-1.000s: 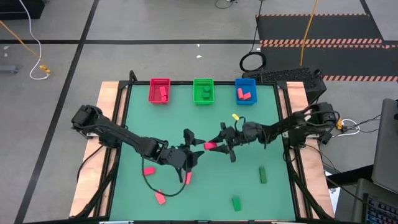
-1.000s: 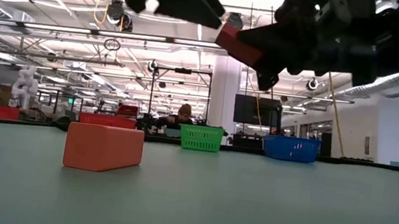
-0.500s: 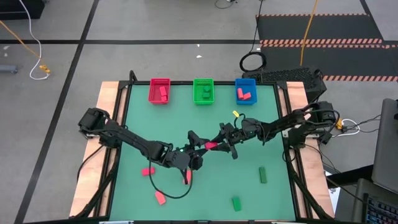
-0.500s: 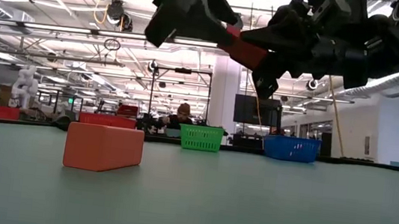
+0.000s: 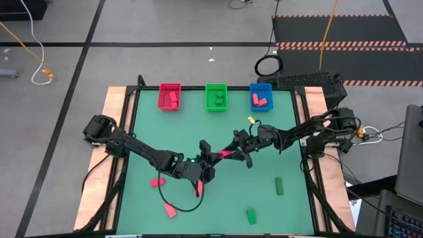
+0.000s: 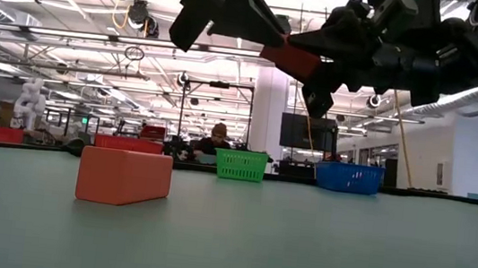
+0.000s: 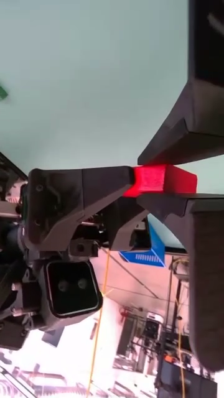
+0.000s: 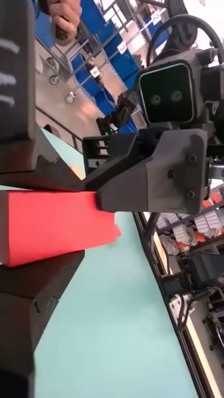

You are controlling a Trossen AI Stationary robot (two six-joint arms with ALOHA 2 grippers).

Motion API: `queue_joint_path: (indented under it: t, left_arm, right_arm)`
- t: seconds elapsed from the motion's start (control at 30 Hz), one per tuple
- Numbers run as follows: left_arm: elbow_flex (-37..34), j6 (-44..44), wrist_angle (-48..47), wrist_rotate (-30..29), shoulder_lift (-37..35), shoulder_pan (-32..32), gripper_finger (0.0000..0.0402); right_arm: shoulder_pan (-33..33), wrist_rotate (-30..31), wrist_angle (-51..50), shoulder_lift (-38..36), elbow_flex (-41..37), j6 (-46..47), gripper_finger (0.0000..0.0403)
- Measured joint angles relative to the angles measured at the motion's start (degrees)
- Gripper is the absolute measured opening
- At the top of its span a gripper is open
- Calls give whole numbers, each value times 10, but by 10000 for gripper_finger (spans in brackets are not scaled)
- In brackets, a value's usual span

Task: Sort & place blocks by color
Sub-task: Put the red block into the red basket

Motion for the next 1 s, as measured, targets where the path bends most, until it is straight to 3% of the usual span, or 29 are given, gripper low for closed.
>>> queue_joint_path:
  t: [0.17, 0.47, 0.6, 0.8, 1.0]
  left_arm:
    - [0, -5, -7, -20, 0, 0, 50]
    - [0, 17, -19, -97, -1, -7, 50]
    - [0, 1, -74, -154, -19, -10, 50]
    - [0, -89, -215, -248, -78, 8, 50]
    - [0, -289, -378, -254, -150, 101, 50]
  right_arm:
    - [0, 7, 3, 0, 0, -1, 144]
    - [-7, 4, 1, 0, 0, -16, 209]
    - [-18, -1, -9, 0, 0, -15, 230]
    - [-29, 1, -99, 0, -1, -31, 244]
    - [-28, 2, -124, 0, -1, -30, 241]
